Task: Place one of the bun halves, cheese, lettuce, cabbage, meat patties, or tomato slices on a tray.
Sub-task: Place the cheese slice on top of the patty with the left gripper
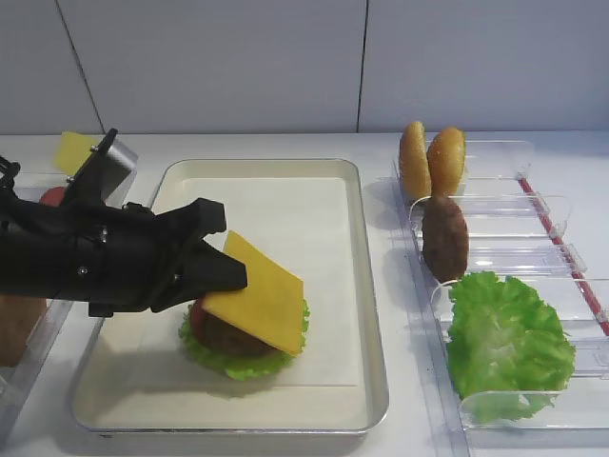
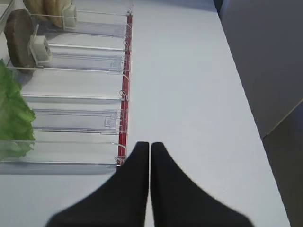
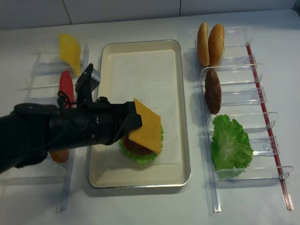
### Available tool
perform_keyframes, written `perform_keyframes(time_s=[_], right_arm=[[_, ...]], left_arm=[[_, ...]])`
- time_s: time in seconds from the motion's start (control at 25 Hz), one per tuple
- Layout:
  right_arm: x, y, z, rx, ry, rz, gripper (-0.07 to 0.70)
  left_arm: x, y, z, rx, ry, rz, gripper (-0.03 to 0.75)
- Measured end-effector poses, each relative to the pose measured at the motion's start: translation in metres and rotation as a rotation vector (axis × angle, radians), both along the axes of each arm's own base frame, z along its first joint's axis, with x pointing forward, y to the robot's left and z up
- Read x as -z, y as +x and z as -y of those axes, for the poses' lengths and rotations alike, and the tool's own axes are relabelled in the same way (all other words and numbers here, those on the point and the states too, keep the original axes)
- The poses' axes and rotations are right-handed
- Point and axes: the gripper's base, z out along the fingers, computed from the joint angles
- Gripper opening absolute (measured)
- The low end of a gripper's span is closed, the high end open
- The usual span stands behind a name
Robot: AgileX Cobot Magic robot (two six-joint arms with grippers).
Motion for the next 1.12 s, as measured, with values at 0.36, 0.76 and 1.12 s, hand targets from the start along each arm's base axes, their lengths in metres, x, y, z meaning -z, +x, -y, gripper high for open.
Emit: perform_keyframes(time_s=[0.36, 0.76, 1.12], right_arm=[[0.0, 0.0, 0.0, 0.0, 0.0, 0.0, 0.413], [0.0, 0.0, 0.0, 0.0, 0.0, 0.0, 0.413], [0.0, 0.0, 0.0, 0.005, 0.007, 0.0, 0.413]], left_arm=[[0.002, 0.0, -0.003, 0.038, 0.049, 0.032, 0.071], [0.003, 0.009, -0.023, -0.002, 0.058, 0.032, 0.384], [0.003, 0.012, -0.033, 0.037, 0.096, 0.092, 0.415]])
